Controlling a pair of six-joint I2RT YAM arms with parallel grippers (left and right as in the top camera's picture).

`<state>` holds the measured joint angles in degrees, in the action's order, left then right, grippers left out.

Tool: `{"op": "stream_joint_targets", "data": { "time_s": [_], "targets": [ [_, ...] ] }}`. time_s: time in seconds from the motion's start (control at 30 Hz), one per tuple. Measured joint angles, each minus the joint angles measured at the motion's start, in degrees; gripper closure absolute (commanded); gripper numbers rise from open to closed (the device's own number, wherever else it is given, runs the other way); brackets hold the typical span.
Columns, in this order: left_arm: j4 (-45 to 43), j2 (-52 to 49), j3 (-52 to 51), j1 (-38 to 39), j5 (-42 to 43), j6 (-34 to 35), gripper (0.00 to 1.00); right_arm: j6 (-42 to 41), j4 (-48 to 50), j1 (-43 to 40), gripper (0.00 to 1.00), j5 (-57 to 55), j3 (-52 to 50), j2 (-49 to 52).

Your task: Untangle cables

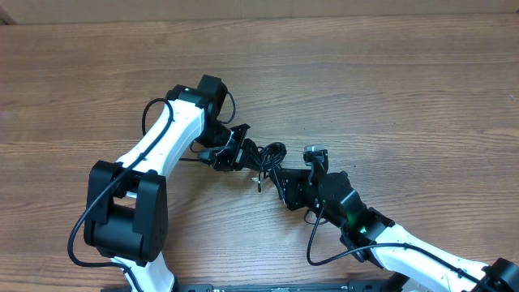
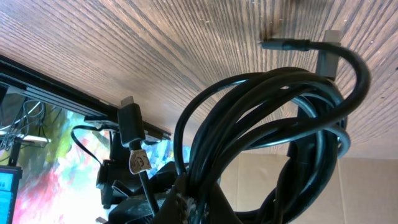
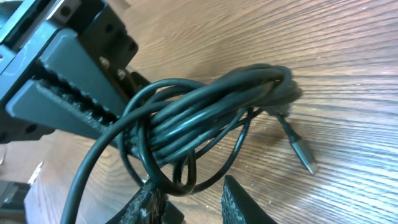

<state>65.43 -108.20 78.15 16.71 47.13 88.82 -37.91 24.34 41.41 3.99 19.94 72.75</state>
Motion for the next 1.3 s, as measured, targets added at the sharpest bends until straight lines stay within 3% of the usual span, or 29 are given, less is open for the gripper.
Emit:
{"op": "stream_joint_targets", "data": {
  "time_s": [0.47, 0.6, 0.77, 1.03, 1.3],
  "targets": [
    [-0.1, 0.0, 0.0, 0.2, 0.0, -1.2, 0.96, -1.1, -2.5, 0.0, 0.71, -4.3, 0.0, 0.0],
    [-0.2, 0.0, 0.0, 0.2, -0.2, -2.0, 0.96, -1.1, -2.3, 0.0, 0.66, -4.2, 0.0, 0.0],
    [-1.8, 0.0, 0.0, -0.8, -0.9, -2.3, 0.96, -1.3, -2.0, 0.0, 0.51, -2.5, 0.0, 0.0],
    [-1.7, 0.0, 0.0, -2.8, -1.6, -2.4, 0.96, -1.3, -1.9, 0.0, 0.51, -1.5, 0.0, 0.0],
    [-1.7, 0.0, 0.0, -0.2, -1.7, -2.4, 0.95, -1.3, -2.1, 0.0, 0.51, -2.1, 0.0, 0.0]
  ]
}}
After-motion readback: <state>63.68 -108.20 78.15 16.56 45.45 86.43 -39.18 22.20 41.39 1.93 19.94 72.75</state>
